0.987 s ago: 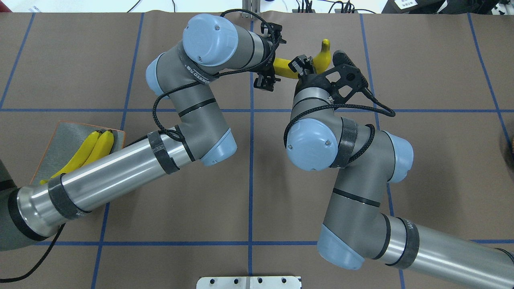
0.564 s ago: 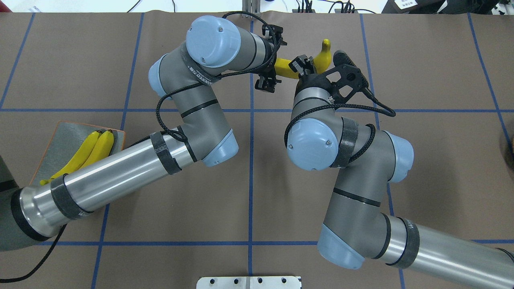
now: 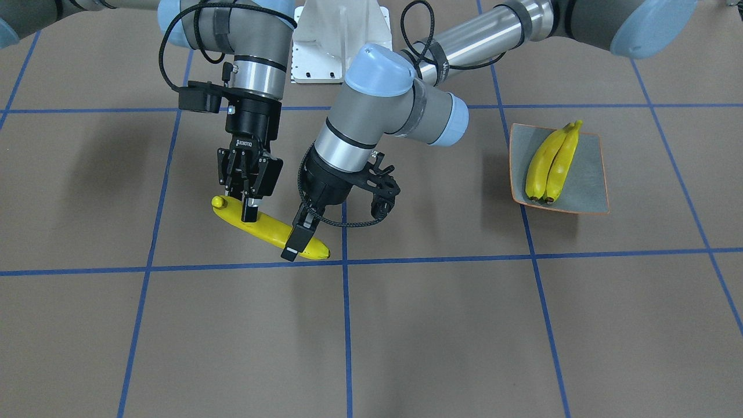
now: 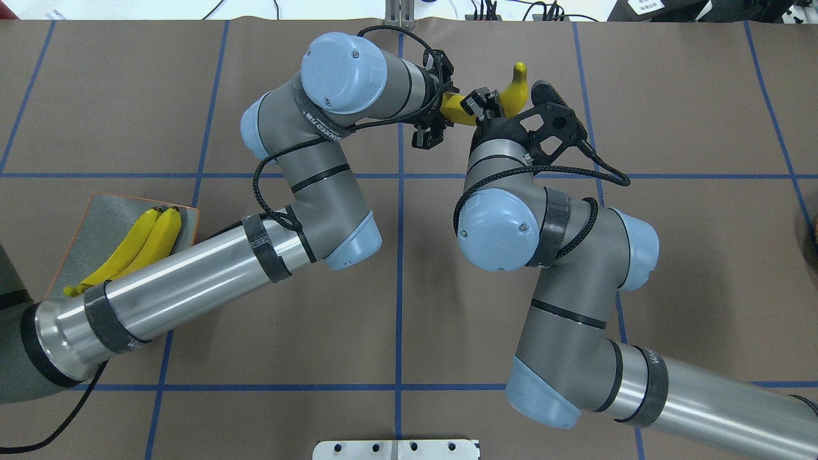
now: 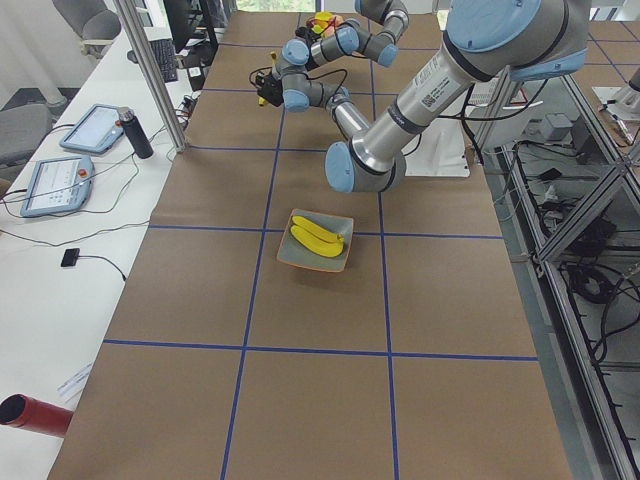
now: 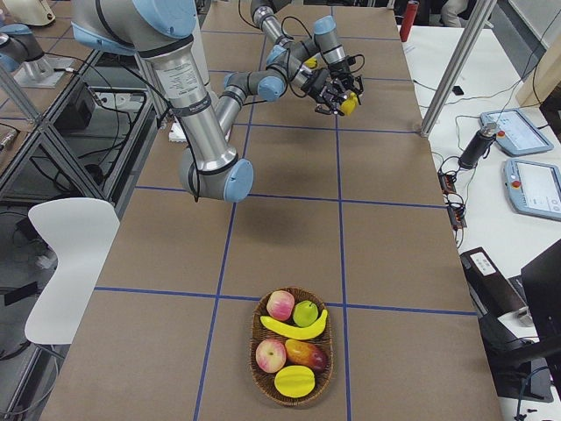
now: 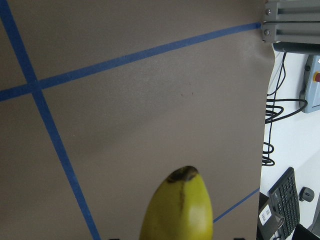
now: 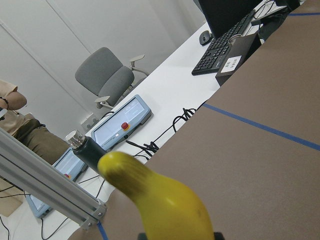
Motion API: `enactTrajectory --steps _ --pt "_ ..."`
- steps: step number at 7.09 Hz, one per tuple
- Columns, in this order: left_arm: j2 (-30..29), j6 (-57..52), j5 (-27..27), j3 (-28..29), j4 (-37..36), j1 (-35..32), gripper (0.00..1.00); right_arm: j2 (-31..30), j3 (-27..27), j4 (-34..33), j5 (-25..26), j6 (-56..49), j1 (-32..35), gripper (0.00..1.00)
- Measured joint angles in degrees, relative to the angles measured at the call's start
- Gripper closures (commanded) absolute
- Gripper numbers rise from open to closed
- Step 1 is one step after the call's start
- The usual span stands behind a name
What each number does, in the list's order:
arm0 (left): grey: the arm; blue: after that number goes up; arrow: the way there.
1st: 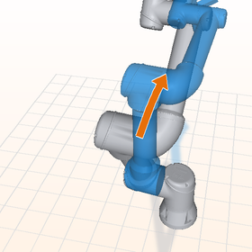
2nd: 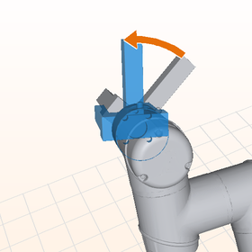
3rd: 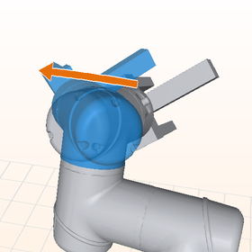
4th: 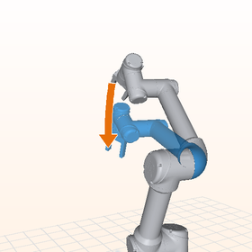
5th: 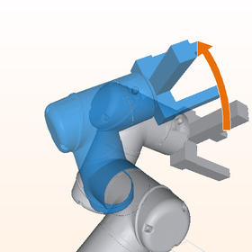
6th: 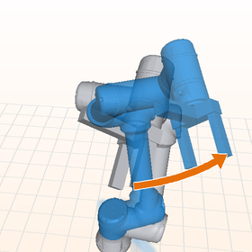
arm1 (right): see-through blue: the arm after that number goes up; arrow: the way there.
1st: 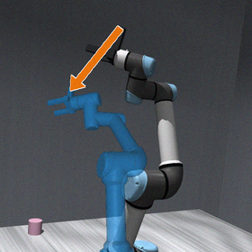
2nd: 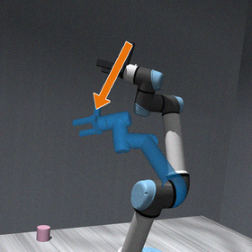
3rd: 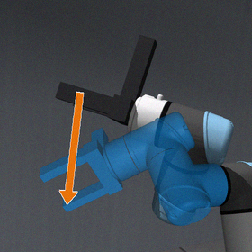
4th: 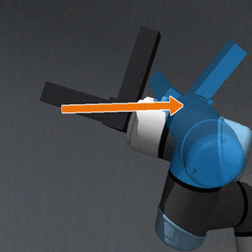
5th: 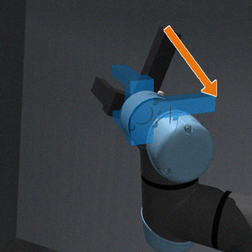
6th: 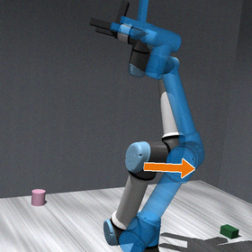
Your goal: Transfer all bananas from basket to plate
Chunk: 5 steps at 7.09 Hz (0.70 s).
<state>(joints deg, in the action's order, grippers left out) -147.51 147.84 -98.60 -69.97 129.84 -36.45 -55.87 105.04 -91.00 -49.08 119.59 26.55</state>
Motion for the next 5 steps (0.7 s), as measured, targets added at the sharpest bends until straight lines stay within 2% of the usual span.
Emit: enactTrajectory --steps 1,5 --pt "0.01 0.10 0.00 -0.05 -0.01 0.07 1.00 -0.08 0.00 0.16 0.01 0.22 0.00 0.01" --pt "0.02 -0.05 -0.10 -0.13 0.04 0.15 1.00 -0.18 0.32 2.05 0.01 0.58 0.01 0.00"
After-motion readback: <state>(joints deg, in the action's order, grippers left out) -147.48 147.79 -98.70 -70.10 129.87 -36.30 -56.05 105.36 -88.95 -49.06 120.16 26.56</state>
